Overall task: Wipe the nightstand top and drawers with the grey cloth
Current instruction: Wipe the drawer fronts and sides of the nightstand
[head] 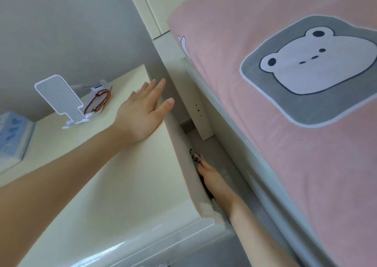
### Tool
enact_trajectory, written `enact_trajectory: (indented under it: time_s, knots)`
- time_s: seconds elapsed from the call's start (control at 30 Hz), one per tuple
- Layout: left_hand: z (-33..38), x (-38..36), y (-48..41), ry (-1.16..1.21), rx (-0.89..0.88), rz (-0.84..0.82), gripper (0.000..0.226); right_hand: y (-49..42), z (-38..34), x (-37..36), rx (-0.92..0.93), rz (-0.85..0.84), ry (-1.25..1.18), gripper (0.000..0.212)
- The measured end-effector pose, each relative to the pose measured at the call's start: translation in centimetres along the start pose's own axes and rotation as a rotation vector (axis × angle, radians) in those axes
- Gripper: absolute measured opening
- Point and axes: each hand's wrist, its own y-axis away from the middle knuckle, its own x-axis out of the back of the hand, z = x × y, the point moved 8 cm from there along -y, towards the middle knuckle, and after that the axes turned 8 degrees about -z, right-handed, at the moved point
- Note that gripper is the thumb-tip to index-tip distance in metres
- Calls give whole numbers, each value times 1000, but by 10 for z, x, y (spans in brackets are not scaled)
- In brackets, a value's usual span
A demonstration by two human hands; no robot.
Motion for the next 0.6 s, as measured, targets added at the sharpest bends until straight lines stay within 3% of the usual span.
enact_trajectory:
  time_s: [0.17,0.33,0.43,0.53,0.6]
  knots:
    - [2,-5,-3,-72,-17,-71,72,-8,-72,-25,245,-69,126,47]
    - [3,-6,-3,-103,-52,-83,77,-28,-94,-17,333,65,438,42]
    - [2,-7,-3,-86,-61,-80,78,-20,-95,-14,422,84,219,37]
    - [2,-6,-4,-77,-66,-65,77,-14,-89,-14,459,23,-97,47]
    - [2,-6,-4,-75,-69,-61,73,-12,-84,-14,466,3,-161,46]
